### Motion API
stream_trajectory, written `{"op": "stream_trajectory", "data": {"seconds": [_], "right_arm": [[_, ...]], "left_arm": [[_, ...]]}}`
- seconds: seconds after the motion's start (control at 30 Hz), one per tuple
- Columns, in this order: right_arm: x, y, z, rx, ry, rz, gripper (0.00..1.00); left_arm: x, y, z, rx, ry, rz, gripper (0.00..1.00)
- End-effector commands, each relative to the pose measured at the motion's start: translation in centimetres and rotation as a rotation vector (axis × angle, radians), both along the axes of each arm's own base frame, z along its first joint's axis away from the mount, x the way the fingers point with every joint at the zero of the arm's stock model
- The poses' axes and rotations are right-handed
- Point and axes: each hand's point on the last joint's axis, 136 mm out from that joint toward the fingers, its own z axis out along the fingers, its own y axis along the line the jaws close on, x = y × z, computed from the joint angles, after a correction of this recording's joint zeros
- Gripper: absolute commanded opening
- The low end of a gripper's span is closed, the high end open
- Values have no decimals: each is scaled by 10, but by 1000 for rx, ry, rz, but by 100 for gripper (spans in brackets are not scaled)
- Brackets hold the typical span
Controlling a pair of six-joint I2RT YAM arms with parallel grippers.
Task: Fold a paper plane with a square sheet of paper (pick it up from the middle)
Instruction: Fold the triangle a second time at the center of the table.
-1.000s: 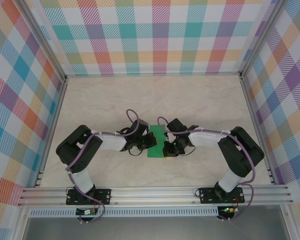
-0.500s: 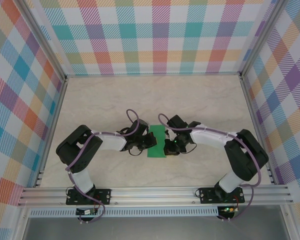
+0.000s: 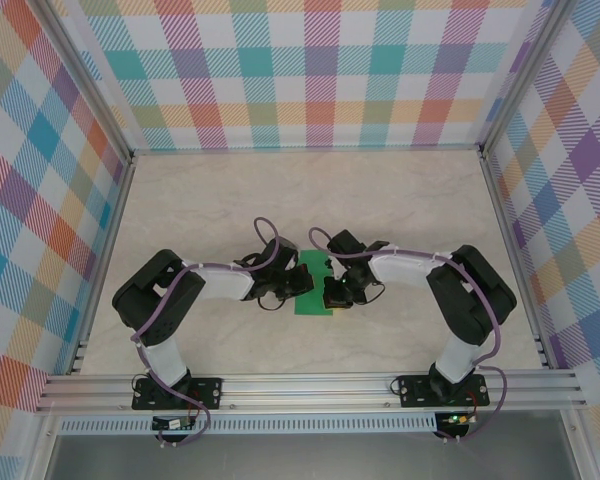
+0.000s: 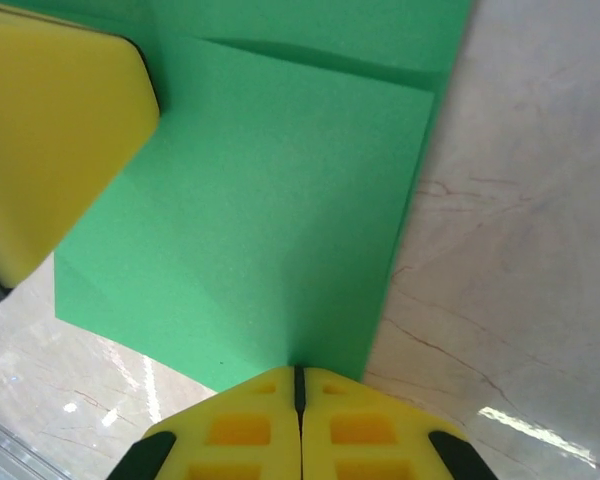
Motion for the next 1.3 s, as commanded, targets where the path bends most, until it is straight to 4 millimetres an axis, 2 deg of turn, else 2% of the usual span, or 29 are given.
{"op": "stream_trajectory", "data": {"seconds": [0.0,0.1,0.17,0.33,0.6,0.9,1.07,1.17,1.27], "right_arm": [[-16,-17,-16,-75,46,-1,5],[-17,-20,-19,-87,48,-10,5],[-17,-20,-20,-88,50,-13,5],[-18,-20,-23,-94,59,-15,5],[-20,-22,-27,-99,73,-15,5],[-22,-24,-29,-106,81,-15,5],[-25,-27,-32,-125,87,-12,5],[-26,-32,-33,-148,85,-10,4],[-27,-35,-34,-161,84,-7,4]], "left_arm": [[-21,24,-23,125,68,-10,1],[-19,12,4,28,24,-22,1],[-22,5,13,-17,16,-23,1],[-37,-12,16,-86,31,-63,1],[-41,-29,11,-96,37,-94,1],[-42,-30,-5,-65,56,-91,1],[-38,-15,-10,11,40,-45,0],[-34,-7,-9,55,27,-14,0],[-31,-9,0,39,5,-13,0]]}}
